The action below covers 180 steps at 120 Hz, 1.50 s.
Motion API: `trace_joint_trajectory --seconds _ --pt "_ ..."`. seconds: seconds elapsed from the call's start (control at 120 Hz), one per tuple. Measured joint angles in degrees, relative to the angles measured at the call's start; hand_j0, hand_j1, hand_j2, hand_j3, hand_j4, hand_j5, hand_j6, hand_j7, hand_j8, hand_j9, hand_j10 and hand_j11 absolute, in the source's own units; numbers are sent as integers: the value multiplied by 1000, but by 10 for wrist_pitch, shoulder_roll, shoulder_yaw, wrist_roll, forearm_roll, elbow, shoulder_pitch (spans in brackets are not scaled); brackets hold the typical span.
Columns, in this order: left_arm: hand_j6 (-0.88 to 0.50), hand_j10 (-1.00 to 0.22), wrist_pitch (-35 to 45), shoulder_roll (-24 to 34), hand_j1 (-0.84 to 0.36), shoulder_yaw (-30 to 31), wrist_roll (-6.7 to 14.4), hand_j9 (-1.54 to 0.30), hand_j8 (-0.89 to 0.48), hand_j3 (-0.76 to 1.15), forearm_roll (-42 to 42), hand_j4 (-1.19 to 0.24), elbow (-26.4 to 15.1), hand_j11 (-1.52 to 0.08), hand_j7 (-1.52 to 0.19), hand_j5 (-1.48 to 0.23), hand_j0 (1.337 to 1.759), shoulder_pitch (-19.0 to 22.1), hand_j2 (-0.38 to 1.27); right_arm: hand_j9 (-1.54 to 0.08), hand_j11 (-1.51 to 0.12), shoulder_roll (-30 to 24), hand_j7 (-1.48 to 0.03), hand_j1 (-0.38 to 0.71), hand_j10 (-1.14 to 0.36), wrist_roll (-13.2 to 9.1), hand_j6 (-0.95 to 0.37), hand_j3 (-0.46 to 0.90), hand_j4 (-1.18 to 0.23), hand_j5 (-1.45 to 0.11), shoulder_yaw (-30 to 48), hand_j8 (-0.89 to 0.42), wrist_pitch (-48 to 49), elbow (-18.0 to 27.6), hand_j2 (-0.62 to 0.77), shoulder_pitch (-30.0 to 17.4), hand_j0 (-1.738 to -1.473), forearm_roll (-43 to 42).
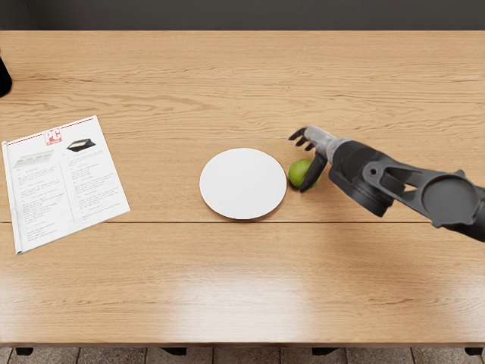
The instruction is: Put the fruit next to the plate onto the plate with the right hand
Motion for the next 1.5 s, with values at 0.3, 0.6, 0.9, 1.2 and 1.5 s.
trace_joint_trajectory --seconds 0.3,0.6,0.9,1.2,1.5 --pt "0 0 0 0 349 0 0 0 0 0 0 0 0 0 0 0 1658 0 0 -545 -544 -3 -543 137 -418 0 -420 0 -418 -546 2 -419 -1 2 -29 -1 -1658 4" --pt "0 0 0 0 349 0 0 0 0 0 0 0 0 0 0 0 1658 0 0 -591 -592 -3 -594 188 -464 1 -479 -3 -468 -585 5 -404 -1 2 -32 -8 -1656 5" --pt "0 0 0 0 349 0 0 0 0 0 0 0 0 0 0 0 1658 0 0 -610 -610 -35 -614 183 -477 0 -523 0 -477 -611 74 -437 2 27 57 -10 -1657 9" --pt "0 0 0 0 349 0 0 0 0 0 0 0 0 0 0 0 1658 0 0 -688 -691 -50 -690 219 -446 0 -494 0 -530 -692 89 -394 4 55 122 -12 -1658 10" --pt "0 0 0 0 349 0 0 0 0 0 0 0 0 0 0 0 1658 0 0 -748 -751 -19 -744 223 -484 0 -537 0 -568 -750 89 -428 5 90 253 -12 -1658 11"
